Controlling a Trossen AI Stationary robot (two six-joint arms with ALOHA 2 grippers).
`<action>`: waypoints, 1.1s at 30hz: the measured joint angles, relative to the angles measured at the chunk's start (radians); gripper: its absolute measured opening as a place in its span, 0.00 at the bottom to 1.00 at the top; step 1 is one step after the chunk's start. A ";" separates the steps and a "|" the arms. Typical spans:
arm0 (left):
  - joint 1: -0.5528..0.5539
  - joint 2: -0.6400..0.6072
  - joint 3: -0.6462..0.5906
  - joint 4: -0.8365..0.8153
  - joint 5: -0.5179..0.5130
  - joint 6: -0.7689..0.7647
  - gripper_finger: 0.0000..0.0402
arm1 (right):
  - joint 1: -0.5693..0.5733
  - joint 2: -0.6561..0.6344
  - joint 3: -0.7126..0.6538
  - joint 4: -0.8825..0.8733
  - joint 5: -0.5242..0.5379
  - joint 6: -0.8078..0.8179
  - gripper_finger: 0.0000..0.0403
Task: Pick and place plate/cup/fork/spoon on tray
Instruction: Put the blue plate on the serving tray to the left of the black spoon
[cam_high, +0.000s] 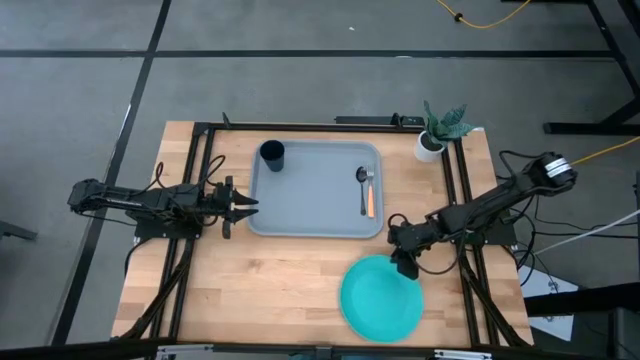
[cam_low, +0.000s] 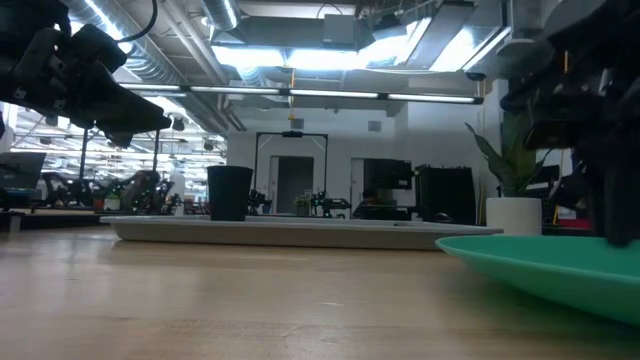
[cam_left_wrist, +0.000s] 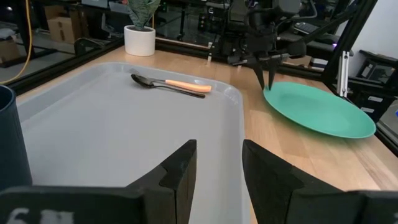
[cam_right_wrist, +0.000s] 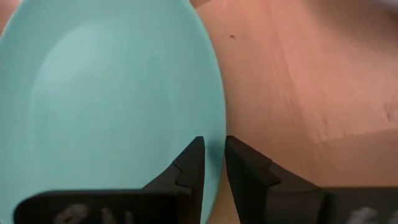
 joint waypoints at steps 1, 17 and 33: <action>0.000 0.000 0.000 0.000 0.000 0.000 0.30 | 0.000 0.007 0.000 0.008 -0.001 0.000 0.17; 0.000 0.000 0.000 0.000 0.000 0.000 0.30 | 0.000 0.117 0.002 0.126 -0.023 0.058 0.15; 0.000 0.000 0.000 0.000 0.000 0.000 0.30 | -0.042 0.089 0.002 0.148 0.034 0.080 0.06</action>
